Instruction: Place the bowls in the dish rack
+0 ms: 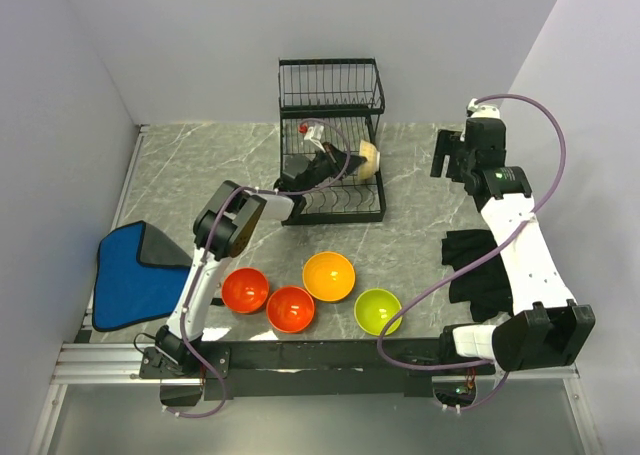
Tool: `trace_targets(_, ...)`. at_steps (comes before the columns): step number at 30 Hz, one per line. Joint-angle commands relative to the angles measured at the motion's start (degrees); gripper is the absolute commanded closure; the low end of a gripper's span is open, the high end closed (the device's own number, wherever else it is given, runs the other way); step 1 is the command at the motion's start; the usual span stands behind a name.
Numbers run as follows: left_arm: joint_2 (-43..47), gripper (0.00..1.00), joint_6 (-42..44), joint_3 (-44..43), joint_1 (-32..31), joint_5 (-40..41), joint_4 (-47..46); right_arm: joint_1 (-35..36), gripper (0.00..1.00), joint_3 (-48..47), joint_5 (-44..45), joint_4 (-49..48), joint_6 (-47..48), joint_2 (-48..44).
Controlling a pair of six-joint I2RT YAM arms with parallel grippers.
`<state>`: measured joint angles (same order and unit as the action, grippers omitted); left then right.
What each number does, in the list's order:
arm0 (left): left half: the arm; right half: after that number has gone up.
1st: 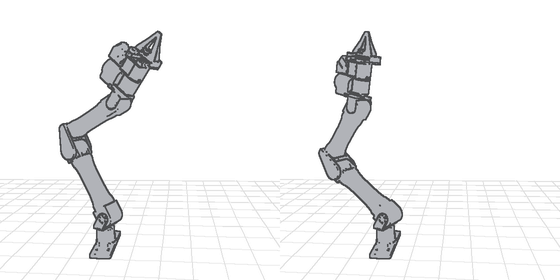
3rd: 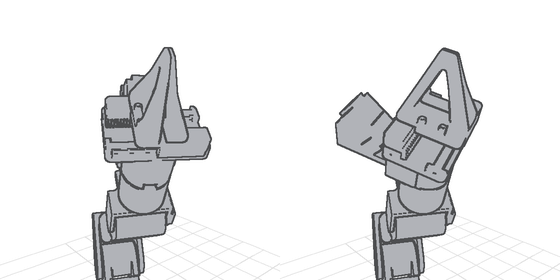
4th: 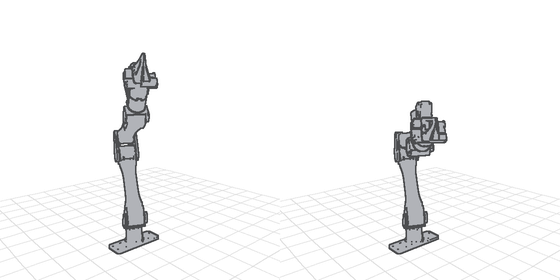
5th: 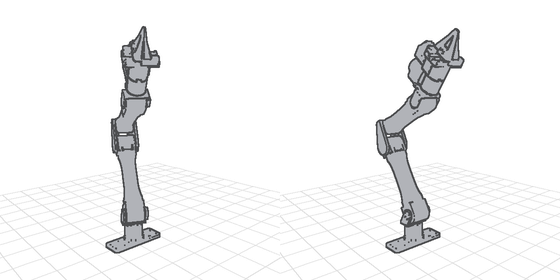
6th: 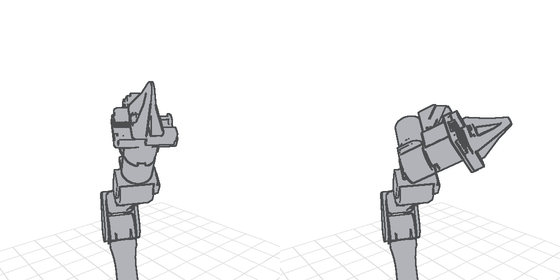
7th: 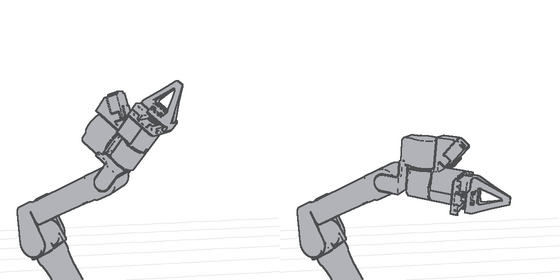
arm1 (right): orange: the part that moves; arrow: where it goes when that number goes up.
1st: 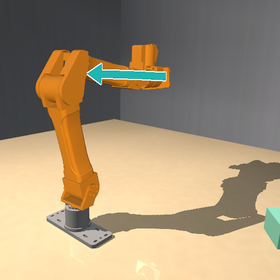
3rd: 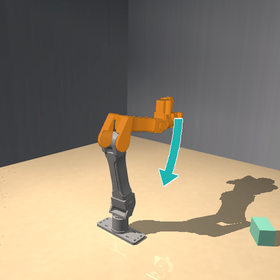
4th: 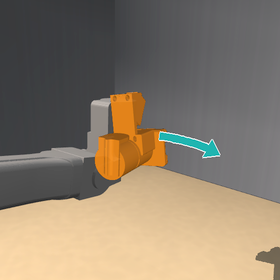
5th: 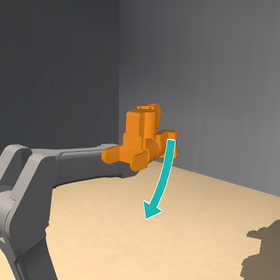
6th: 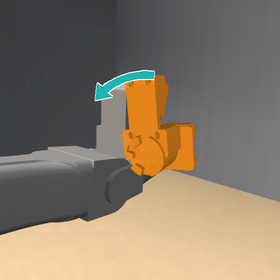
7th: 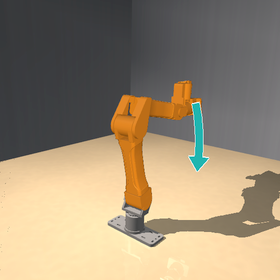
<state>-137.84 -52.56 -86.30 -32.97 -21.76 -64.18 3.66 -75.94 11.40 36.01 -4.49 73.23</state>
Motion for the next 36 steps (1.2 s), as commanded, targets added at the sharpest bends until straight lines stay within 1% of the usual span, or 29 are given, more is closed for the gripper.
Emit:
trace_targets(1, -1.64, 0.99, 2.37, -4.31, -0.69, 0.75, -2.18, 1.96, 0.07, -1.66, 1.78, -2.43, 1.85, 0.60)
trace_targets(15, -6.03, 0.98, 4.48, -7.30, -0.69, 1.81, 2.40, 6.71, 0.06, -3.16, 3.72, -3.23, 3.08, 3.15)
trace_targets(18, -5.69, 0.97, 4.74, -6.51, -0.69, 3.21, 3.10, 7.50, 0.06, -2.81, 3.98, -3.40, 3.26, 3.06)
trace_targets(22, -4.81, 0.99, 4.57, -5.11, -0.69, 5.14, 4.68, 8.29, 0.05, -2.11, 4.25, -3.67, 3.17, 2.79)
trace_targets(29, -2.26, 0.99, 2.82, -2.56, -1.48, 7.52, 6.35, 8.47, 0.05, -1.40, 4.16, -4.28, 2.65, 2.62)
trace_targets(33, -1.64, 0.99, 1.05, -2.64, -2.36, 11.91, 11.35, 8.55, 0.05, -1.40, 3.72, -4.46, 2.38, 2.71)
trace_targets(34, -1.38, 0.99, 0.88, -2.38, -2.45, 13.74, 14.58, 8.64, 0.05, -1.49, 3.72, -4.54, 2.38, 2.62)
trace_targets(36, -0.77, 0.99, 0.00, -2.29, -2.80, 14.37, 16.45, 8.56, 0.05, -1.49, 3.72, -4.72, 2.21, 2.62)
